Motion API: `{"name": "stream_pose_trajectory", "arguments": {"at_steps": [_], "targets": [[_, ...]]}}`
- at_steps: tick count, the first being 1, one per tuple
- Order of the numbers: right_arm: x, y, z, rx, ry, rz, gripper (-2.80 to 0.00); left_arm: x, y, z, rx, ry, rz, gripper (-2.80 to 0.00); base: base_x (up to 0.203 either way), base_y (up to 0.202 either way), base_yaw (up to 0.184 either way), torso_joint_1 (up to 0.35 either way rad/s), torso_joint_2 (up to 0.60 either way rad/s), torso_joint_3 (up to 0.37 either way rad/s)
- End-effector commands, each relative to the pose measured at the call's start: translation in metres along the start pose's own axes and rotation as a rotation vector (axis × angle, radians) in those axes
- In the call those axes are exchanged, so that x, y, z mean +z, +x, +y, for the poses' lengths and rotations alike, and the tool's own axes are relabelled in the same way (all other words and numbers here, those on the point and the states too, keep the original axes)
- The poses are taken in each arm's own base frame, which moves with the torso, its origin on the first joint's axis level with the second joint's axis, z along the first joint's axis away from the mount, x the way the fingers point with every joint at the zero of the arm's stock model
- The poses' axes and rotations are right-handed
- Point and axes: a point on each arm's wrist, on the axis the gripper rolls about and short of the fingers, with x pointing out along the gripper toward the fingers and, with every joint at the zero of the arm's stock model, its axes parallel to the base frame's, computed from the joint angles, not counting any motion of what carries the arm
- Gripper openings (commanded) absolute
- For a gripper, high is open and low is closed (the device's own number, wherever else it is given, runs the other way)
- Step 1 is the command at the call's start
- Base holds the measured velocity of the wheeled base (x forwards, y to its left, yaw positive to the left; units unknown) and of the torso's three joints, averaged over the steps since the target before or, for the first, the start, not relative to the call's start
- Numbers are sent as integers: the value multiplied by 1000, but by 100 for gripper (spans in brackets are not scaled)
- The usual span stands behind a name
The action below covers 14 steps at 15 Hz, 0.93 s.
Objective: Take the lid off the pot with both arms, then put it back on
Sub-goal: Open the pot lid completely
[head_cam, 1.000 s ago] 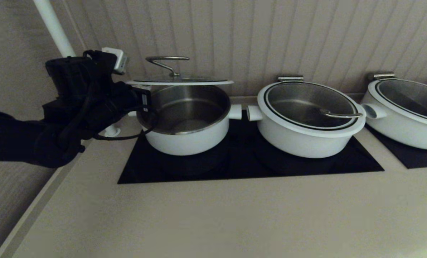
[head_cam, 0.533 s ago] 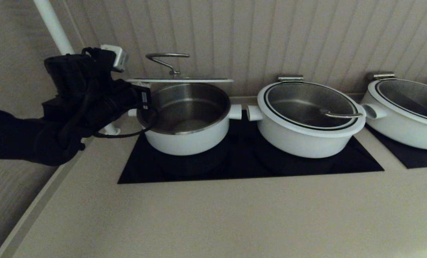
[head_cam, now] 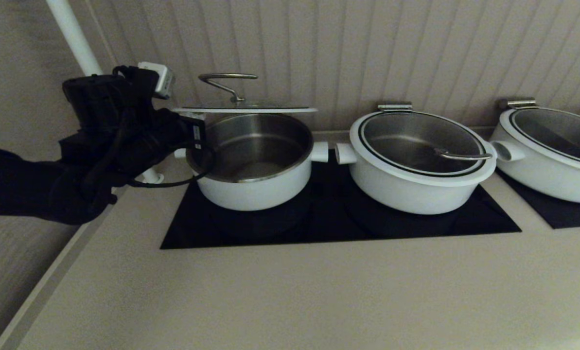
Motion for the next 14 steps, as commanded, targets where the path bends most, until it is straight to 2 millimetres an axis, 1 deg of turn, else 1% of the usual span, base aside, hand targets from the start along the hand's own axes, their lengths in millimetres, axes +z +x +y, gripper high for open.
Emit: {"name": "stream_pose_trajectory", "arguments": {"at_steps": [1, 5, 7, 10, 14], "targets": [[0, 0, 0, 0, 0, 4, -280, -1, 0, 0, 0, 1, 2, -280, 0, 0, 0, 0, 0, 0], [0, 0, 0, 7, -3, 3, -280, -2, -2, 0, 3, -1, 4, -280, 0, 0, 0, 0, 0, 0], [0, 0, 0, 50, -20, -8, -280, -2, -1, 0, 4, -1, 7, -280, 0, 0, 0, 0, 0, 0], [-2, -7, 1, 103, -45, -102, -280, -1, -2, 0, 5, -1, 3, -280, 0, 0, 0, 0, 0, 0], [-7, -16, 0, 96, -46, -238, -280, 0, -2, 0, 5, -1, 1, -280, 0, 0, 0, 0, 0, 0]]}}
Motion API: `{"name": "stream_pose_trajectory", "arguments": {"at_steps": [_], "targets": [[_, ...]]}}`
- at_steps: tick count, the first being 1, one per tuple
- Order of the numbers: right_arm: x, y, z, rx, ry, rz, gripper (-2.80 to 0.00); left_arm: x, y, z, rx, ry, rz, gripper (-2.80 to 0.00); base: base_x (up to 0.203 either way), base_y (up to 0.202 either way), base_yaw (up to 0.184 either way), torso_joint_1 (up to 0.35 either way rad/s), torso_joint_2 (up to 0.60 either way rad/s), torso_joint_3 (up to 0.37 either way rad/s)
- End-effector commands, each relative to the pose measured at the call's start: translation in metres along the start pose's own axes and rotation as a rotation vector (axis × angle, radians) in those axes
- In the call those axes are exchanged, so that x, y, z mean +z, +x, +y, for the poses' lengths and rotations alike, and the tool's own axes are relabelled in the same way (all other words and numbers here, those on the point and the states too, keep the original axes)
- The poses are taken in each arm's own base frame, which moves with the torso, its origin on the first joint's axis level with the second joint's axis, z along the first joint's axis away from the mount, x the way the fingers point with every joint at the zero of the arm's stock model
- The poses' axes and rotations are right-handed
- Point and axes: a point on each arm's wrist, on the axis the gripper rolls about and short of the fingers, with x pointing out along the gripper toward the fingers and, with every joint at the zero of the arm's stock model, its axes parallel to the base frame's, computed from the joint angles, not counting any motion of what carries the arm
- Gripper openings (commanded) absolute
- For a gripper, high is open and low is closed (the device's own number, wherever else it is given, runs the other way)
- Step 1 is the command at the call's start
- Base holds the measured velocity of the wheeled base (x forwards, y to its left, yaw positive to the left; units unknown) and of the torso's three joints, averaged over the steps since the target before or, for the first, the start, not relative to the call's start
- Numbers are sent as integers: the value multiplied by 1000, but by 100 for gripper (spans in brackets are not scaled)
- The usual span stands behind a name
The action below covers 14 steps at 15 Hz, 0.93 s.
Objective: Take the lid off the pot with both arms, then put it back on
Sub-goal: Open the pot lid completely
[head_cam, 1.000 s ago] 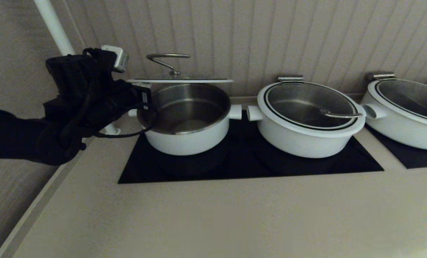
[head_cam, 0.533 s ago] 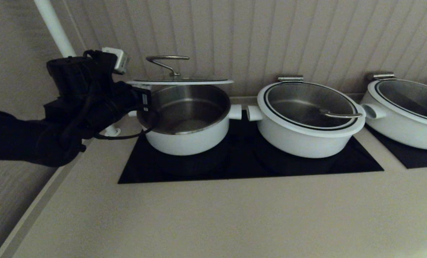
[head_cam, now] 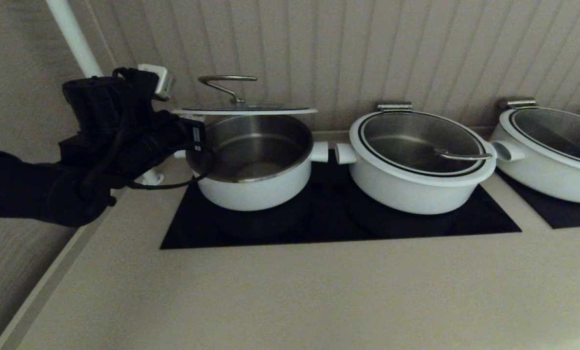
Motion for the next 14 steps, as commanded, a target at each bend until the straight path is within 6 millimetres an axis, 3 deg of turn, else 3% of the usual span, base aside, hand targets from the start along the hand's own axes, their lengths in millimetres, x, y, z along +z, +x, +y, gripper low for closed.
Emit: {"name": "stream_pose_trajectory", "arguments": {"at_steps": [1, 14], "targets": [[-2, -7, 1, -8, -7, -95, -280, 1, 0, 0, 3, 1, -8, -280, 0, 0, 0, 0, 0, 0], [-6, -15, 2, -22, -12, -211, -280, 4, -2, 0, 5, 1, -13, -280, 0, 0, 0, 0, 0, 0]]}}
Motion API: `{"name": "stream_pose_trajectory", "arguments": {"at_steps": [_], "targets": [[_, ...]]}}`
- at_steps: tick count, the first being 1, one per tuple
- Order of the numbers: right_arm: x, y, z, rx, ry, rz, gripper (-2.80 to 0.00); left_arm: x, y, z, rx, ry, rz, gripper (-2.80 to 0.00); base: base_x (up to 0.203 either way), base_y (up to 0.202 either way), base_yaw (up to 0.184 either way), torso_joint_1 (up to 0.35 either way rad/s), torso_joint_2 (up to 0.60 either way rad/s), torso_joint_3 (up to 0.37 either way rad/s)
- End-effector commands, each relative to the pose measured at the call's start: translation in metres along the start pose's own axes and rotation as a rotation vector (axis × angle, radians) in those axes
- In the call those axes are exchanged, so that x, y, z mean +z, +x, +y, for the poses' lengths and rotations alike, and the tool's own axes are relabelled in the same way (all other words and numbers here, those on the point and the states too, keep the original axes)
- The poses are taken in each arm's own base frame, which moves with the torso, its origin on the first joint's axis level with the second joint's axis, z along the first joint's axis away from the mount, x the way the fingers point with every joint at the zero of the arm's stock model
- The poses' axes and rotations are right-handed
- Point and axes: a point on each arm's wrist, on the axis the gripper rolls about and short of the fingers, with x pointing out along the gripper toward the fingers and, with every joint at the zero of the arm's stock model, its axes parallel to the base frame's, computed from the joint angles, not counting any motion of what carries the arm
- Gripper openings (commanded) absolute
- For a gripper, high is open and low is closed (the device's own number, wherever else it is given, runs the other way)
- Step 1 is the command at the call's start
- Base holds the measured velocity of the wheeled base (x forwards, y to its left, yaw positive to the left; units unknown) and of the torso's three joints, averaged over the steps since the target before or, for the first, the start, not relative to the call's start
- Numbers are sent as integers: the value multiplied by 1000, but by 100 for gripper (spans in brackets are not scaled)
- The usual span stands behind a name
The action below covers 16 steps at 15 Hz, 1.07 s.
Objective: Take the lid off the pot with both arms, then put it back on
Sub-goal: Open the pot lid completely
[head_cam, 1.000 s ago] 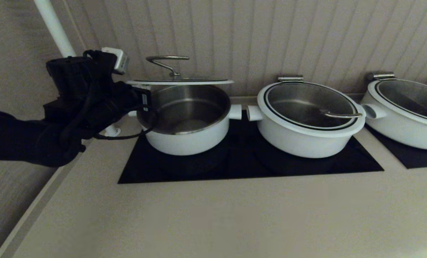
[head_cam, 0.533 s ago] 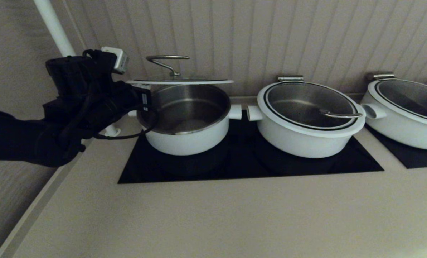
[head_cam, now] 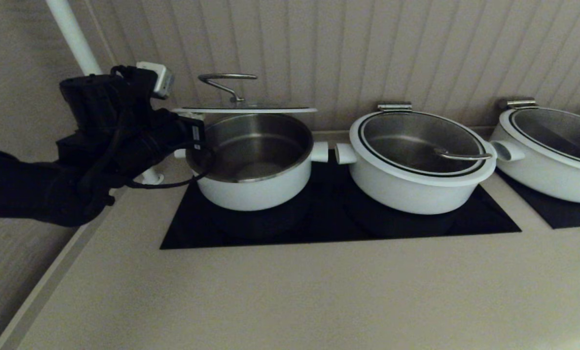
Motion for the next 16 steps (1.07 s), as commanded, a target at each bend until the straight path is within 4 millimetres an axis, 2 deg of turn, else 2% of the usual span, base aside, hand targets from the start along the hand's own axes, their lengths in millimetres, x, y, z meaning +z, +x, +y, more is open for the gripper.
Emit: {"name": "stream_pose_trajectory", "arguments": {"at_steps": [1, 16], "targets": [[0, -1, 0, -1, -2, -7, -280, 1, 0, 0, 1, -1, -6, -280, 0, 0, 0, 0, 0, 0], [0, -1, 0, 0, -2, -8, -280, 14, -1, -5, -13, -9, -49, -280, 0, 0, 0, 0, 0, 0]]}}
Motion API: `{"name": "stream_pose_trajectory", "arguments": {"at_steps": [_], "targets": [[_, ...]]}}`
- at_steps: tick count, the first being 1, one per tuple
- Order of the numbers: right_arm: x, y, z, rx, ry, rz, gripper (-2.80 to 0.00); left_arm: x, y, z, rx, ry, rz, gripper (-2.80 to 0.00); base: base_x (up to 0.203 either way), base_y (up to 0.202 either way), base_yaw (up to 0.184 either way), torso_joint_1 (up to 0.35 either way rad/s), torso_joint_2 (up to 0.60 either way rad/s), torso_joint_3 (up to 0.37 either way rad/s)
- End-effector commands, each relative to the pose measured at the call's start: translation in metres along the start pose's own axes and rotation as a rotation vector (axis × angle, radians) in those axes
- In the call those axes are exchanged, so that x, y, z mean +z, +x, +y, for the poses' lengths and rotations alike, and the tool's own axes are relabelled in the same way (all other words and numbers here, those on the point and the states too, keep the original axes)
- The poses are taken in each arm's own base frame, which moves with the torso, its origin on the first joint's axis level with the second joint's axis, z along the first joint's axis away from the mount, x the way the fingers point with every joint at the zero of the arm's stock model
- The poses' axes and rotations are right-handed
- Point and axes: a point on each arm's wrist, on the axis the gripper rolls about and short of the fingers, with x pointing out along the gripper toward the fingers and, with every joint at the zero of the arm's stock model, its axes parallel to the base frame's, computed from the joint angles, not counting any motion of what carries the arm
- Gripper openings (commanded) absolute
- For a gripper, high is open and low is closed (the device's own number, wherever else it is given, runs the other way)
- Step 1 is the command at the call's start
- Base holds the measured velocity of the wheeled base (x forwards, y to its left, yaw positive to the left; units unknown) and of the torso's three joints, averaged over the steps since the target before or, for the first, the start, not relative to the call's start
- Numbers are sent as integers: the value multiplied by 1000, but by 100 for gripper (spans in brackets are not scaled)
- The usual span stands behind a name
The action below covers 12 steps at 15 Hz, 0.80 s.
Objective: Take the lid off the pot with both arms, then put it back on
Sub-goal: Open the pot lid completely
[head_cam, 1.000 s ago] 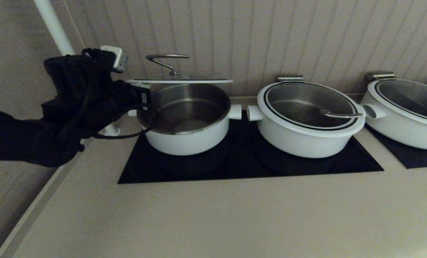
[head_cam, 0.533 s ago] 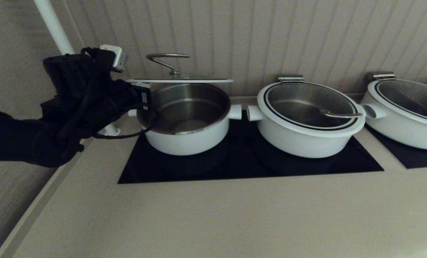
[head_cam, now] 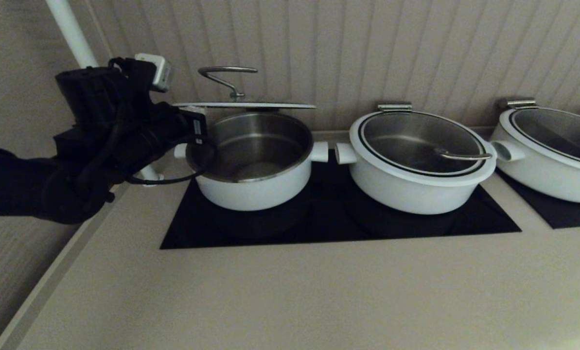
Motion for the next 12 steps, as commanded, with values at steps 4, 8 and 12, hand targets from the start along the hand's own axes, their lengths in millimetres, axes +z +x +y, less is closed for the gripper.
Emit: {"name": "stream_pose_trajectory", "arguments": {"at_steps": [4, 8, 12], "targets": [[0, 0, 0, 2, -2, 0, -280, 6, 4, 1, 4, 0, -28, -280, 0, 0, 0, 0, 0, 0], [0, 0, 0, 2, -2, 1, -280, 8, 4, 1, 4, 0, -33, -280, 0, 0, 0, 0, 0, 0], [0, 0, 0, 1, -2, 1, -280, 13, 9, 1, 6, -5, -55, -280, 0, 0, 0, 0, 0, 0]]}}
